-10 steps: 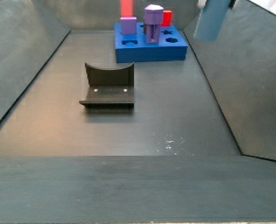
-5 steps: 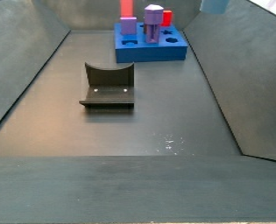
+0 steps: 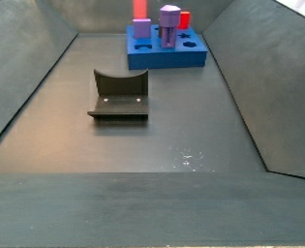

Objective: Pick up the oval object. Move up. Move to above the board. Insert the oval object.
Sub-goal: Move to above the board.

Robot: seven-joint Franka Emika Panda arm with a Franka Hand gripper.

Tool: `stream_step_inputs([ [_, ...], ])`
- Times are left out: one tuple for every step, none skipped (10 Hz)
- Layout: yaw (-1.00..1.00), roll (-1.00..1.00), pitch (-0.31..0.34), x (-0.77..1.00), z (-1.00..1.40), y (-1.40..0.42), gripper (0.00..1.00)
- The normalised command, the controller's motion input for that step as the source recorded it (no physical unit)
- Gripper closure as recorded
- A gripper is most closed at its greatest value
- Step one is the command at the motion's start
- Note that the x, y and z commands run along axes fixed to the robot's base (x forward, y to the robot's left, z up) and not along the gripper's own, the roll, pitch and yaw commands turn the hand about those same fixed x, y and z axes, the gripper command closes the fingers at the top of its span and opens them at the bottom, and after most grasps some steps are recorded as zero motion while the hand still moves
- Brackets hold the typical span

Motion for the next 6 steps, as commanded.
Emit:
stream_step_inputs([
  [0.0,-0.02,0.112,0.32,0.14,-1.0,1.0],
  [0.01,-0.01,0.109,0.33,0.14,-1.0,1.0],
  [0.0,0.0,0.123,0.34,0.14,-1.0,1.0],
  [0.0,0.0,0.129,0.35,0.14,-1.0,1.0],
  [0.01,0.01,0.131,0.36,0.14,-1.0,1.0],
  [0.01,-0.01,0.135,0.38,0.15,-1.0,1.0],
])
